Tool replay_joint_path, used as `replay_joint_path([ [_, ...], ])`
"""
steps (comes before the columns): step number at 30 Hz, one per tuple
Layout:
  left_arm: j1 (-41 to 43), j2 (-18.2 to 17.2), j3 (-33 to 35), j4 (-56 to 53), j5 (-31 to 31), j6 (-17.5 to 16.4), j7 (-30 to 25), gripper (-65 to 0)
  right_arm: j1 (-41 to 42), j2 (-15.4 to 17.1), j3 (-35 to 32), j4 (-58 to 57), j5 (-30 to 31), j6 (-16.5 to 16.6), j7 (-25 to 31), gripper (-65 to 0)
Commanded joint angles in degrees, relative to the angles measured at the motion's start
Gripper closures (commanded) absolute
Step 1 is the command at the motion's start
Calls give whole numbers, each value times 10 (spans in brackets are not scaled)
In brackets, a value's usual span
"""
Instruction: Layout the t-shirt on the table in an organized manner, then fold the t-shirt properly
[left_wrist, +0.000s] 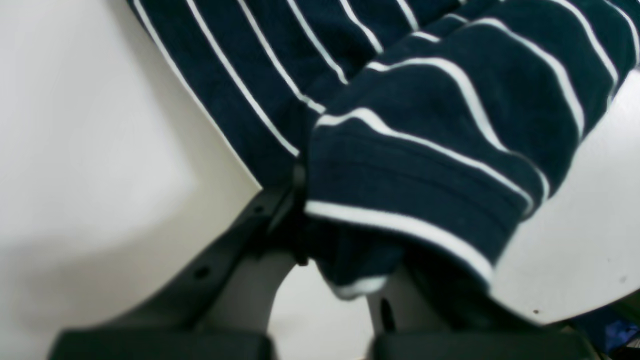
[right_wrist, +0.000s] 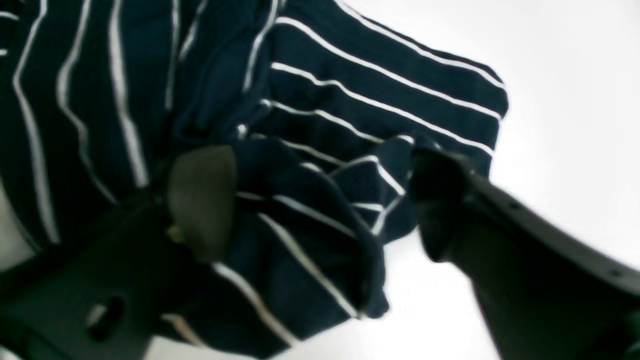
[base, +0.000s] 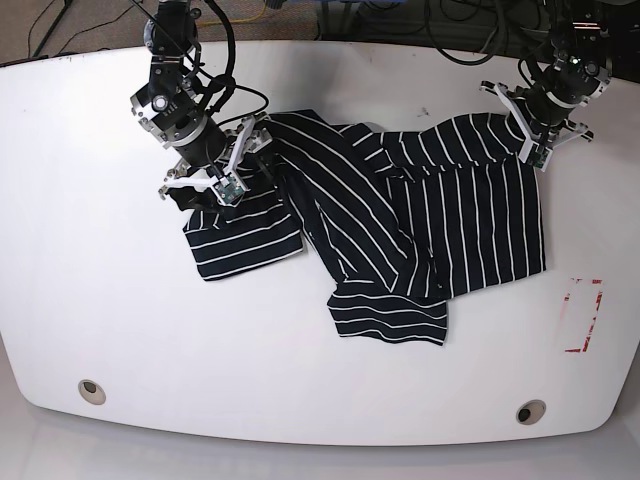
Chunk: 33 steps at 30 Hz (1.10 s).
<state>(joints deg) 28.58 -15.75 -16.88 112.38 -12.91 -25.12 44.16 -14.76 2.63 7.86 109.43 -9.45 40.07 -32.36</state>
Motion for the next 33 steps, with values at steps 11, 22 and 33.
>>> replay_joint_path([
  [11, -1, -6, -3, 8, -1, 1, -8, 0, -6, -6, -6, 9, 6, -1, 12, -331],
  [22, -1, -6, -3, 8, -1, 1, -8, 0, -11, -7, -8, -13, 6, -1, 12, -333],
  [33, -1, -6, -3, 8, -1, 1, -8, 0, -4, -7, -9, -30, 6, -1, 13, -333],
])
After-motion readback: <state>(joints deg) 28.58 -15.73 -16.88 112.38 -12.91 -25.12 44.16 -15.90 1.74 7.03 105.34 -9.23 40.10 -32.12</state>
